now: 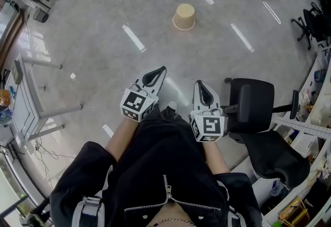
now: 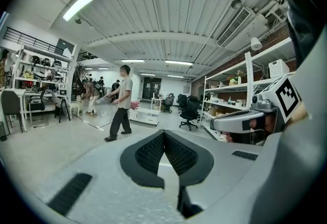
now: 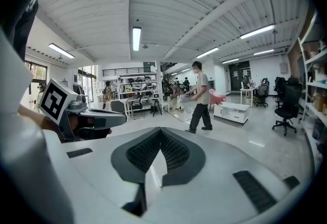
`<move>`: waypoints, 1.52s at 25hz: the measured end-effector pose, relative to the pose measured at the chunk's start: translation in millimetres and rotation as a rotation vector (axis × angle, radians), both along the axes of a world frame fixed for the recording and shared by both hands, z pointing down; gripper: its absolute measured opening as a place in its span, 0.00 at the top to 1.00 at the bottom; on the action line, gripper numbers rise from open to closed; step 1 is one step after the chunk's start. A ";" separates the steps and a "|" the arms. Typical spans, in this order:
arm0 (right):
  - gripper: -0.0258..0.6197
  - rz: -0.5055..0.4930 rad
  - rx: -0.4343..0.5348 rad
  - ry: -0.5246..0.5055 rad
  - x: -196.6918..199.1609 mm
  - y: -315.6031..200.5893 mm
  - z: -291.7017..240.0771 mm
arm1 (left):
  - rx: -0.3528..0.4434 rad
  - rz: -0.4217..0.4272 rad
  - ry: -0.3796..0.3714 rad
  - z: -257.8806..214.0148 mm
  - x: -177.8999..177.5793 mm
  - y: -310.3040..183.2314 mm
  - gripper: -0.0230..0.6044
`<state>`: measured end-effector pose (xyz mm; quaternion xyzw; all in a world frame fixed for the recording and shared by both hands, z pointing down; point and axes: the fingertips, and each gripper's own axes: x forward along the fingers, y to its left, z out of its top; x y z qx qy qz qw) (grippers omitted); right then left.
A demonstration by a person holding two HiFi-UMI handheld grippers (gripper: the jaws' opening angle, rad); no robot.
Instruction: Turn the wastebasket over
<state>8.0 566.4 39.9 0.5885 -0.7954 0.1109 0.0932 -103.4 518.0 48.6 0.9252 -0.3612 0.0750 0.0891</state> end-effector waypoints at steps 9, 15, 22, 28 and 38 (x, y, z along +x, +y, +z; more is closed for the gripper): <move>0.94 0.008 -0.009 -0.023 3.0 8.2 2.0 | -0.001 0.005 -0.014 -2.2 -1.9 4.0 0.96; 0.94 0.017 -0.002 -0.038 2.7 8.2 -1.3 | 0.000 0.023 -0.025 -1.3 -0.2 2.1 0.96; 0.94 0.001 -0.011 -0.034 -2.9 0.6 1.8 | -0.011 0.047 -0.011 3.0 5.0 -9.8 0.96; 0.94 0.029 -0.029 -0.027 8.3 -15.0 5.8 | -0.027 0.064 0.010 8.5 17.5 -35.4 0.96; 0.94 0.057 -0.071 -0.023 22.9 -82.3 13.4 | -0.053 0.104 0.019 16.1 40.7 -109.7 0.96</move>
